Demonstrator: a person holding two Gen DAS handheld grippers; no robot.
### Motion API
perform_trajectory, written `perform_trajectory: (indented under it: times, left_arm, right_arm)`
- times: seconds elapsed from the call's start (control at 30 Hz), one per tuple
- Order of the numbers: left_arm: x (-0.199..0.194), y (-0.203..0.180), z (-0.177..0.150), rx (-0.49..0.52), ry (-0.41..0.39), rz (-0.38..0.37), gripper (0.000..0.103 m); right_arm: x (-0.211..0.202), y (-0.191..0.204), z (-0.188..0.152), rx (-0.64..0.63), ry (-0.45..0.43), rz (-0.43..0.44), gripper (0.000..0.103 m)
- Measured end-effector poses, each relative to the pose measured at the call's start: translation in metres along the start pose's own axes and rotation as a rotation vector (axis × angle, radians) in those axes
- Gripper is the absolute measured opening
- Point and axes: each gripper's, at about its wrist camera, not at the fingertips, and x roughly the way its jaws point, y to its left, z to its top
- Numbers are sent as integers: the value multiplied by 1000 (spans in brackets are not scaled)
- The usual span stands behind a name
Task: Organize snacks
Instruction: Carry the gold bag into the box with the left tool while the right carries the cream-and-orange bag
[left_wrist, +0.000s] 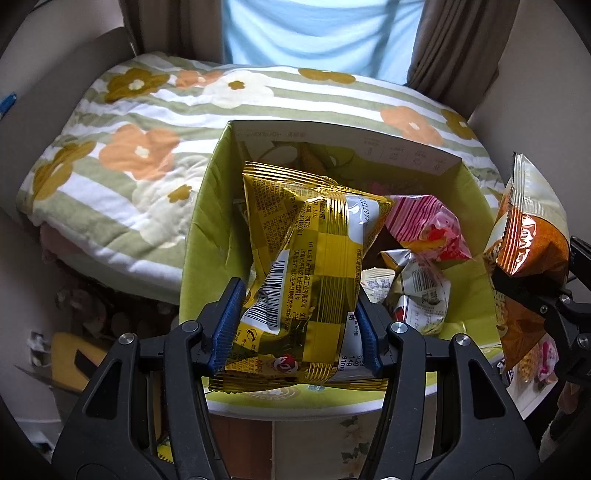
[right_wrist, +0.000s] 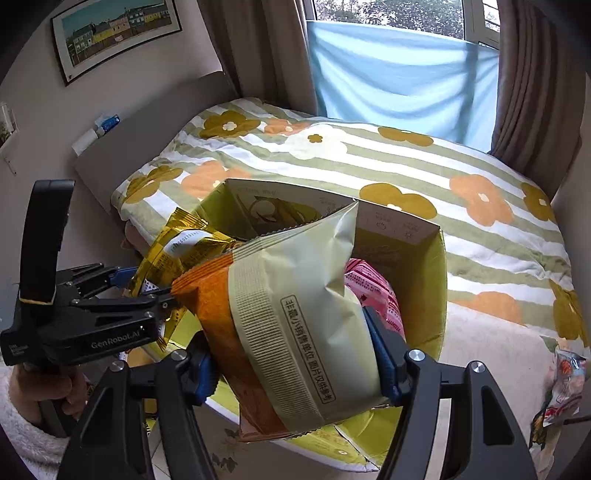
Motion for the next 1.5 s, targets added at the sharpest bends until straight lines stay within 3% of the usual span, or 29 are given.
perform_trajectory:
  times: [0.03,0.07,0.1,0.17,0.53,0.9,0.93,0.97,1.03,1.5]
  left_arm:
    - [1,-1,-2,0,-8,6,54]
    - [1,-3,-3,3,-8,16,65]
    - [4,-4,-3,9,-2,27,87]
    - [5,-5,-6,18,-14,41,103]
    - [-2,7,-18,-8,0,54,103]
    - [-6,15,-14,-42,-6,62,103]
    - [-6,15,-15,-40,-4,66,103]
    - [-5,14,-15,-39,-3,70,103]
    - [-3,14,-16,-38,3,71,103]
    - [-16,1,-16,-23,-7,81,103]
  right_arm:
    - [0,0,0,7,1,-5,63]
    - [0,-1,0,16,2,-8,63]
    - [0,-2,0,28,5,-10,63]
    - [1,-3,0,39,10,-15,63]
    - [20,-5,0,62,66,1,63]
    - [49,3,31,45,84,77,65]
    - [52,2,32,55,82,85,70]
    - [53,1,32,63,75,86,85]
    - [53,1,31,62,54,70,100]
    - [29,-11,11,81,41,27,100]
